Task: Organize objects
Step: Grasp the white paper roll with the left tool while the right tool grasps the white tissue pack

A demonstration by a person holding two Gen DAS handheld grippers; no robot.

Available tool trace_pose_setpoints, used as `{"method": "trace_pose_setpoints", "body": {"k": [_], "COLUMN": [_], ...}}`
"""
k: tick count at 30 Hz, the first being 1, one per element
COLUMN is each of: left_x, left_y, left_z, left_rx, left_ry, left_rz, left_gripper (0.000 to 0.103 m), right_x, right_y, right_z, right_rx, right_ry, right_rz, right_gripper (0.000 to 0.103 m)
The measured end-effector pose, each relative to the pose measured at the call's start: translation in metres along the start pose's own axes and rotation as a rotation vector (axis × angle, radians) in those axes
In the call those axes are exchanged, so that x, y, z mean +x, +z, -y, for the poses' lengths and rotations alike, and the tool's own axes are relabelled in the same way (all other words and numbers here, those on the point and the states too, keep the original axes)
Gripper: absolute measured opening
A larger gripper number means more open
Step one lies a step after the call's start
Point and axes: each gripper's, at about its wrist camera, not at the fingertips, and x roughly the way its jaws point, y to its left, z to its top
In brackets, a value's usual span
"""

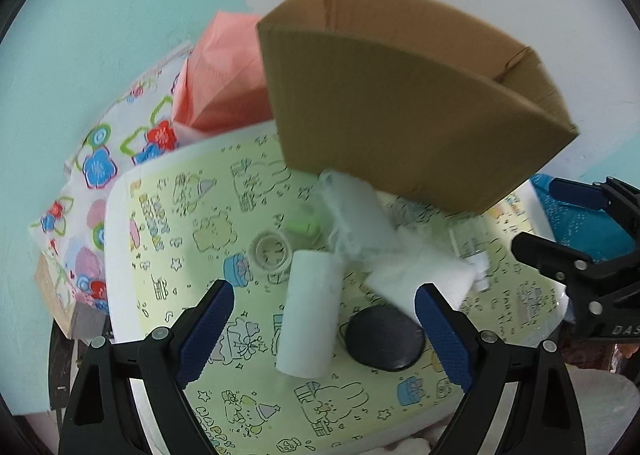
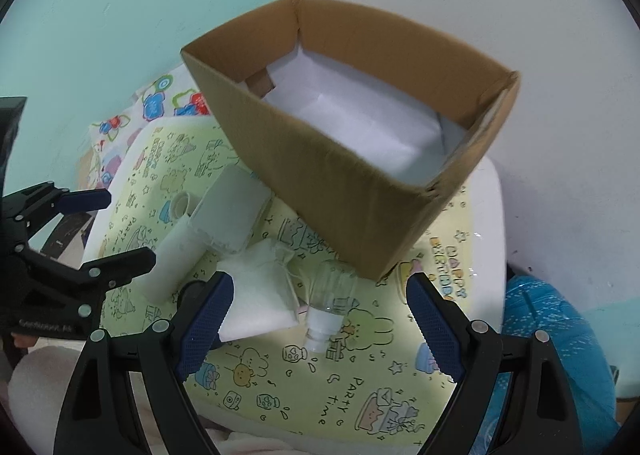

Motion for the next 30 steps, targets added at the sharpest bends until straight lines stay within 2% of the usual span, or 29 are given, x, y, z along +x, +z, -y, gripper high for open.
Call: {"method": "trace_pose_setpoints", "body": {"k": [5, 14, 15, 18, 20, 22, 25, 28, 30], "left_x": [0.014, 0.040, 0.042, 0.049, 0.054, 0.058, 0.061, 0.065, 0.067], "left_y": [-0.005, -0.014, -0.015, -0.017, -0.017, -0.017, -0.017, -0.019, -0.019], "left_z": [-0.008, -0.008, -0.007, -0.007, -0.011, -0.015, -0.017, -0.014, -0.010], "left_rx": [-0.002, 0.050, 0.057, 0.068, 0.054, 0.037, 0.037, 0.068, 0.093], "left_ry": [0.012, -0.015, -0.015, -0.011, -0.016, -0.041, -0.054, -0.051, -0.053], "left_rz": [-0.009, -0.059, -0.064, -0.077, -0.086, -0.093, -0.092, -0.092, -0.093], "left_gripper": [0.093, 0.092, 0.091, 0.086, 0.078, 0.075, 0.073, 0.073, 0.068], "right_x": [0.011, 0.036, 0.038, 0.047, 0.053, 0.059, 0.068, 0.076, 0.082], "right_y": [-0.004, -0.007, -0.007, -0.006, -0.005, -0.005, -0.003, -0.003, -0.003], "right_z": [-0.009, -0.029, -0.030, -0.036, -0.039, -0.042, -0.046, -0.046, -0.045], "right_rx": [-0.034, -0.109, -0.024, -0.035, -0.043, 0.038, 0.069, 0.156, 0.235], "right_ry": [0.005, 0.006, -0.034, -0.027, -0.022, -0.065, -0.083, -0.113, -0.134], "right_rz": [-0.030, -0.076, -0.089, -0.103, -0.113, -0.136, -0.150, -0.176, -0.204], "right_gripper": [0.091, 0.091, 0.090, 0.089, 0.089, 0.089, 0.089, 0.089, 0.088]}}
